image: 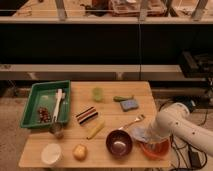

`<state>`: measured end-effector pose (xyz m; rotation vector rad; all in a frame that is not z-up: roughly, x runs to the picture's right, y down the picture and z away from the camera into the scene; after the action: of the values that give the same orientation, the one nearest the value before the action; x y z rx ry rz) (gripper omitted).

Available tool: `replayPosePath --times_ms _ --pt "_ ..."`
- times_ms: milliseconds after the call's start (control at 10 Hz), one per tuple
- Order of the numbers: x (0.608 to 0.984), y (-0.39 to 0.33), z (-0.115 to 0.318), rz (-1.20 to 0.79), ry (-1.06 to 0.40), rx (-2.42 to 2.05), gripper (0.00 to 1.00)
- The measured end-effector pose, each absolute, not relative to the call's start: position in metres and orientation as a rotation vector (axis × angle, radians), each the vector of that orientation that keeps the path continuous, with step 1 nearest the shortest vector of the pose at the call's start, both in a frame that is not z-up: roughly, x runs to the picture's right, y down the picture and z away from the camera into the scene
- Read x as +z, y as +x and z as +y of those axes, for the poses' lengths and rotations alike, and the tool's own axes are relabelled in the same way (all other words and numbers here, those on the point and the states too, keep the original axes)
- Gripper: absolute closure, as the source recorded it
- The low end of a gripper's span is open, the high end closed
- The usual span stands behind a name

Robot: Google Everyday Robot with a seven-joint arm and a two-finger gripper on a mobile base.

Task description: Wipe red bowl with towel

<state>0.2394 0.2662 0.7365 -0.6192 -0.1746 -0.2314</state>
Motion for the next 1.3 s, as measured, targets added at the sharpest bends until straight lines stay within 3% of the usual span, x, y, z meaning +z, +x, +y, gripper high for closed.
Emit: replayPosePath --times_ms 500,1000,1300 --pt "0.706 0.283 0.277 -0.07 -0.602 -0.167 1.0" --pt "0.757 0.278 0.247 -0.061 -0.581 -0.177 1.0" --pt "0.758 0.252 0.25 -0.139 -0.59 -0.217 1.0"
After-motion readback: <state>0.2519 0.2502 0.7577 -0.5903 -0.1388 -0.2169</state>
